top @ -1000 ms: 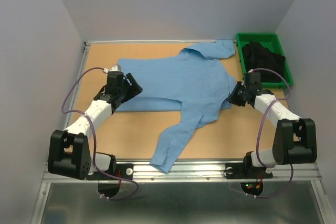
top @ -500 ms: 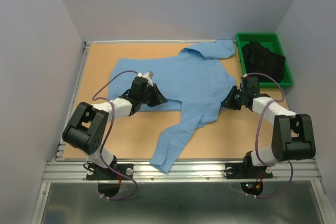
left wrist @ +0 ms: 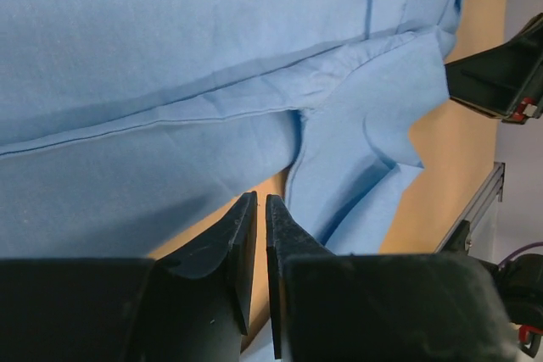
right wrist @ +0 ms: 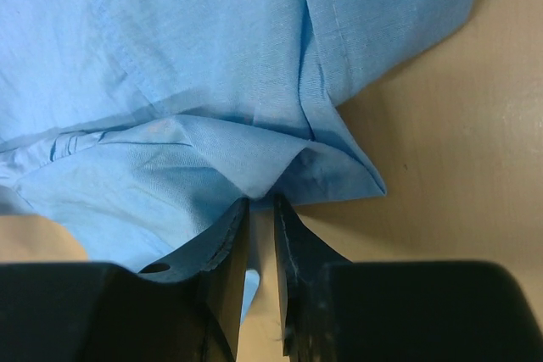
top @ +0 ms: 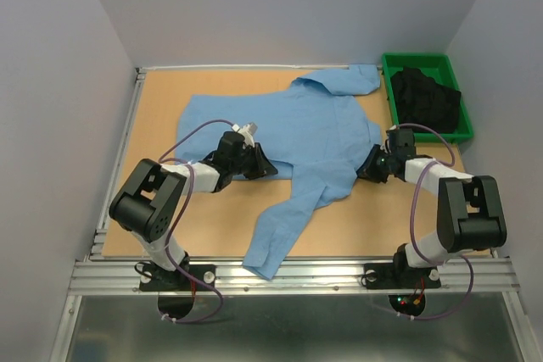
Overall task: Fold and stack the long sleeve shirts
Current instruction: Fold the shirt
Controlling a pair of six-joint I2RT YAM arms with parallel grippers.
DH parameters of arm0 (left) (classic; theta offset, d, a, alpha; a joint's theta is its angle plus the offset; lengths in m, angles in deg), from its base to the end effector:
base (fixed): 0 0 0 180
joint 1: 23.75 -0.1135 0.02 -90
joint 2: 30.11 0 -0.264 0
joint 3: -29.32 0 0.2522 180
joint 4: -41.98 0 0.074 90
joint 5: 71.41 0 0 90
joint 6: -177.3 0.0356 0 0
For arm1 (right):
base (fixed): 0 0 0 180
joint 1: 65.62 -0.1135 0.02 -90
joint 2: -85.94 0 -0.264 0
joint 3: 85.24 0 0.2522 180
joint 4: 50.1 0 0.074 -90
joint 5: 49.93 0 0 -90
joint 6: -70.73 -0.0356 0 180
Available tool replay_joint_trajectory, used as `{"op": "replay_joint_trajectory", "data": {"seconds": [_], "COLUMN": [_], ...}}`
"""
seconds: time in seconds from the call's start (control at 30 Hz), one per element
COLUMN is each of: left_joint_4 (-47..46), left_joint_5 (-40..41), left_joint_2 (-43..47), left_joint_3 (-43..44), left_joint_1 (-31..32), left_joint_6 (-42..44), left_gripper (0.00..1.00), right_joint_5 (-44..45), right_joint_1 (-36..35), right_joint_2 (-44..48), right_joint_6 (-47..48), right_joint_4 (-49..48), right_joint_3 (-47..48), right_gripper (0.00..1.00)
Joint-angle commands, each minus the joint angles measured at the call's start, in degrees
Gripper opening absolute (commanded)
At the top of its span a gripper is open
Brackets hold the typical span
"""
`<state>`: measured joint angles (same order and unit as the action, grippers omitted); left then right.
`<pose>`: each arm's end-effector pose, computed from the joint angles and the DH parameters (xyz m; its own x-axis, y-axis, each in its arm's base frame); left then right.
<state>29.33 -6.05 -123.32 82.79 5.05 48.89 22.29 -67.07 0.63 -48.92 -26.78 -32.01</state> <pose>0.2762 -0.1688 0.1674 -0.7868 -0.2119 -0.5797 0.3501 0.6203 -0.7019 0.2730 0.0178 0.1539 -0.8128 0.4506 -0.3691 0.2355 0.8338 0.4994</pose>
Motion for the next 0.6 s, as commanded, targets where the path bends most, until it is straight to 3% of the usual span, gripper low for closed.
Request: {"op": "replay_joint_trajectory", "data": {"seconds": [0.0,0.23,0.57], "left_joint_4": [-2.1,1.0,3.9], "left_joint_5": [0.4,4.2,5.6], "left_joint_2": [-2.1,-3.3,3.0], "left_joint_3": [-2.1,-3.8,-10.7], "left_joint_1": [0.0,-2.4,-12.8], "left_joint_6": [-0.2,-2.5,-5.9], "left_gripper": [0.2,0.19,0.18], "right_joint_5": [1.2,4.9,9.3], "right_joint_1": [0.5,0.5,0.6], "right_joint_2": [-1.1,-2.7,-3.8], "right_joint_6": [-0.1,-2.1,-2.8], "right_joint_4": [-2.4,-2.3,-0.6], "right_joint_3": [-1.2,-2.3,-1.8], "right_gripper": [0.24,0.23,0.21]}}
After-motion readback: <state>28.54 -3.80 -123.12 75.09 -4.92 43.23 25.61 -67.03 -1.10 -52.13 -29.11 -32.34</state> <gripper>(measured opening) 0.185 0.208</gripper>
